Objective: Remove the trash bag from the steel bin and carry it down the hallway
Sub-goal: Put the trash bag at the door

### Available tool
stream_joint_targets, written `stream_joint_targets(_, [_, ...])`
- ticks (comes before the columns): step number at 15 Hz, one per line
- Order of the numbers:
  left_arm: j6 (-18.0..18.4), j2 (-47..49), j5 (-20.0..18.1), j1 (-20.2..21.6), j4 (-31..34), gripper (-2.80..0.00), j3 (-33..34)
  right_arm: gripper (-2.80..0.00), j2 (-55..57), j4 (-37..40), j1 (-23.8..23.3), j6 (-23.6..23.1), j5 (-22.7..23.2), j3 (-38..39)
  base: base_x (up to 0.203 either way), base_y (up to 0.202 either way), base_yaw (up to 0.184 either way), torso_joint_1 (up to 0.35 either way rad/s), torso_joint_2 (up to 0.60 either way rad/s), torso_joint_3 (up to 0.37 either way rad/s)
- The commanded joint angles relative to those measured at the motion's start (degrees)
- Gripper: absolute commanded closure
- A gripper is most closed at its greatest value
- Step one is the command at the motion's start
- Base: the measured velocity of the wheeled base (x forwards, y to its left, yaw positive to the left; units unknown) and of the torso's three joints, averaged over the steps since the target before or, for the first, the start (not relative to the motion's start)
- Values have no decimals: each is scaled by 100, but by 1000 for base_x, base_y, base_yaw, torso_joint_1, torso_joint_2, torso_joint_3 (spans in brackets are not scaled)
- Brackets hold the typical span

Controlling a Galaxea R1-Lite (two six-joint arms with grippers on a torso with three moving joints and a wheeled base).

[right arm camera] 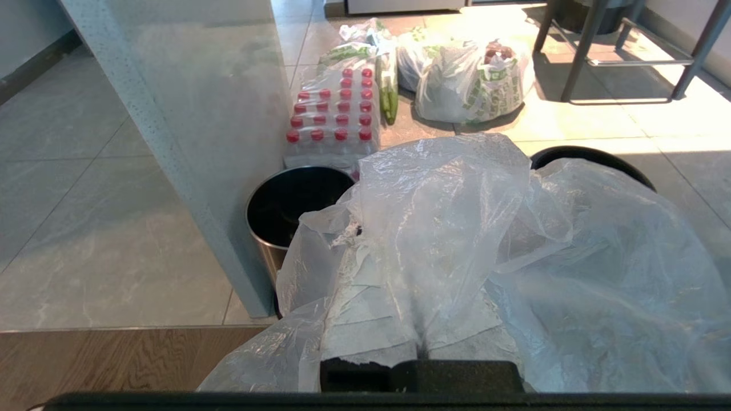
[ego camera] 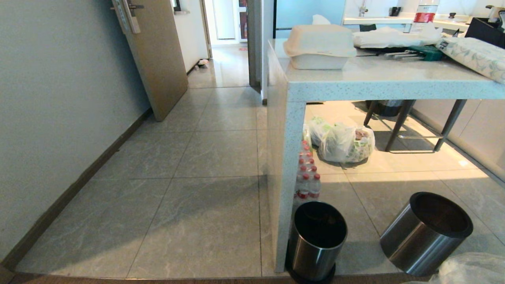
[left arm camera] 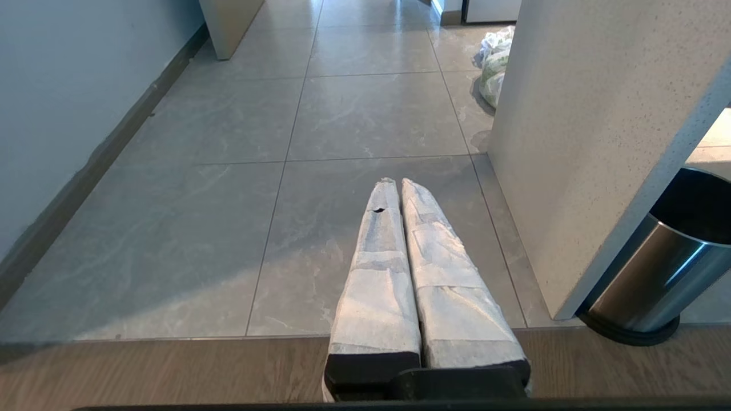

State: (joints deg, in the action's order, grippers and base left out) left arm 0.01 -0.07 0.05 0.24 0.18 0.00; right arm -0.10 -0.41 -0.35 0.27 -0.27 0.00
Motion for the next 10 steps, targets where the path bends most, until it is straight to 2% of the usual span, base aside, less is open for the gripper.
stream_joint_targets(1, [25, 7, 3, 2, -1, 0, 9, 0, 1, -2, 0, 0, 0, 9, 0, 0, 0, 4, 1, 43])
stream_joint_targets(8, [-1, 7, -5, 2, 8, 0, 18, 0, 1, -2, 0, 0, 0, 15, 0, 0, 0, 0, 0, 0])
stream_joint_targets(10, [-1, 7, -5, 2, 8, 0, 18, 0, 1, -2, 0, 0, 0, 9, -4, 98, -1, 2, -2, 6])
